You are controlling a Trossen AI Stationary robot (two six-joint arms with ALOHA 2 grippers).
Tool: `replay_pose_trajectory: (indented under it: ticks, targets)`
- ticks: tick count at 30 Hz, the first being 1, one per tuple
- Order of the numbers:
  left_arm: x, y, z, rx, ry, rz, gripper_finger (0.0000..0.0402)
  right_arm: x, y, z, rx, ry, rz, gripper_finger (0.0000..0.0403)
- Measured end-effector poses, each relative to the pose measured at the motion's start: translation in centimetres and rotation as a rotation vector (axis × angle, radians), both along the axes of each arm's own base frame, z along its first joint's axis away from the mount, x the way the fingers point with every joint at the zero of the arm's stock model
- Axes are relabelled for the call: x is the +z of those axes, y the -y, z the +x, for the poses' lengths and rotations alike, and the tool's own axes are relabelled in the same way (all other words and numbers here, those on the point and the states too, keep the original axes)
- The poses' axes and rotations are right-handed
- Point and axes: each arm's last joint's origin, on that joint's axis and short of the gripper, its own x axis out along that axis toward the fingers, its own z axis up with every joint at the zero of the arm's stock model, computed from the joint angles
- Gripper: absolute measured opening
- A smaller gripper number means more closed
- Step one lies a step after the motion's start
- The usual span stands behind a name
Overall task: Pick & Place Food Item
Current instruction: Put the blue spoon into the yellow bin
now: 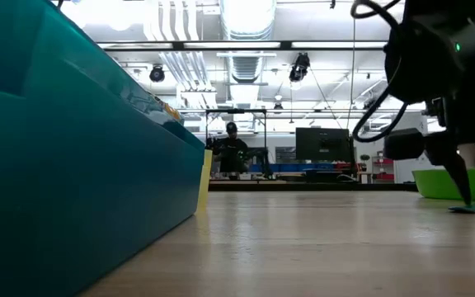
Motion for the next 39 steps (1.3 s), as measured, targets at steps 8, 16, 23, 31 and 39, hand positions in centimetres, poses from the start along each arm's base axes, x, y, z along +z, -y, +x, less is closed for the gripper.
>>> replay_pose_trajectory:
  ticks: [8,16,23,31,39]
  targets:
    - [0.00,0.00,0.00,0.000,0.000,0.000,0.0189,-0.61,0.05,0.25,0.030,0.019,-0.046,0.0153]
    - [0.00,0.00,0.00,0.000,0.000,0.000,0.0189,-0.59,0.06,0.32,0.037,0.033,-0.045,0.0153]
    - [0.00,0.00,0.00,0.000,0.000,0.000,0.0189,-0.60,0.06,0.39,0.051,0.040,-0.043,0.0125]
    - [0.00,0.00,0.00,0.000,0.000,0.000,0.0189,-0.60,0.12,0.55,0.083,0.059,-0.071,0.0029]
    - [0.00,0.00,0.00,0.000,0.000,0.000,0.0189,-0.60,0.12,0.56,0.097,0.055,-0.069,0.0027]
